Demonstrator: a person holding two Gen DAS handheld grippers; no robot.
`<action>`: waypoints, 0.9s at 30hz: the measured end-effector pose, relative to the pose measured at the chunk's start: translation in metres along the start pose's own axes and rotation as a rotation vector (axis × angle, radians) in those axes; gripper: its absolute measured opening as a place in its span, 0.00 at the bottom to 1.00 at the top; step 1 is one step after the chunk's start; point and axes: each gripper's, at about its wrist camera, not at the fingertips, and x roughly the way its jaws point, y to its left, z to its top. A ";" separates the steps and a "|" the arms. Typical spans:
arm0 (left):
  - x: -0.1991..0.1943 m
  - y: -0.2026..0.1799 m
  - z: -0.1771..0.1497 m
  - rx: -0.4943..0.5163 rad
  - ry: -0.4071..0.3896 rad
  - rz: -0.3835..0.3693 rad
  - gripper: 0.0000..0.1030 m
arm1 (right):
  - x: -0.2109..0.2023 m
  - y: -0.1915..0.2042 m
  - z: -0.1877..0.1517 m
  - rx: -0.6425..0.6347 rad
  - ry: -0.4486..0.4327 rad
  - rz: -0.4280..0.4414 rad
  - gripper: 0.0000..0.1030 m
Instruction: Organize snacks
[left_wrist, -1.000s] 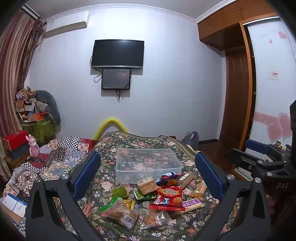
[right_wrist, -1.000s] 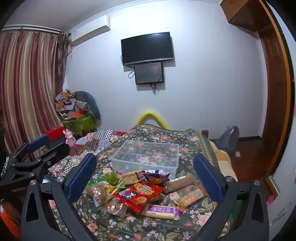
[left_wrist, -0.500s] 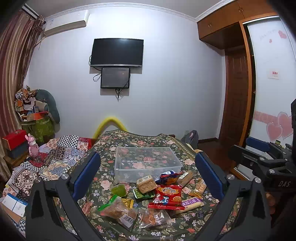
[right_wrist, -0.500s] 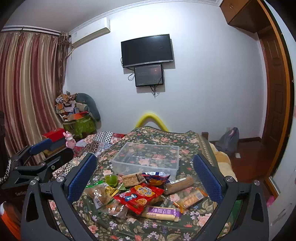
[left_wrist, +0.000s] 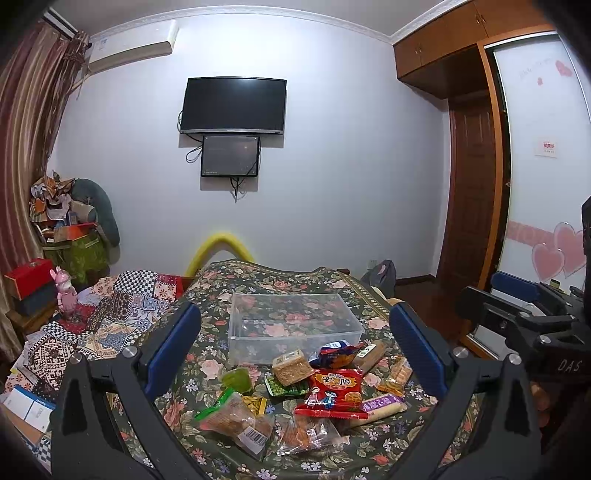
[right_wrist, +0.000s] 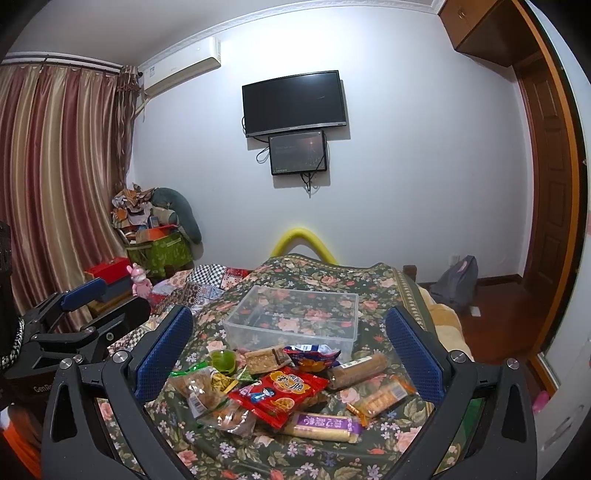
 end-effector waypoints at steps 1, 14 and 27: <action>0.000 0.000 0.000 0.000 0.001 -0.001 1.00 | 0.000 0.000 0.000 0.001 0.000 0.000 1.00; 0.000 0.000 0.002 -0.003 0.002 -0.008 1.00 | 0.000 -0.001 0.001 0.003 -0.004 0.000 1.00; 0.000 0.000 0.002 -0.008 0.003 -0.010 1.00 | -0.001 -0.001 0.000 0.008 -0.013 0.000 1.00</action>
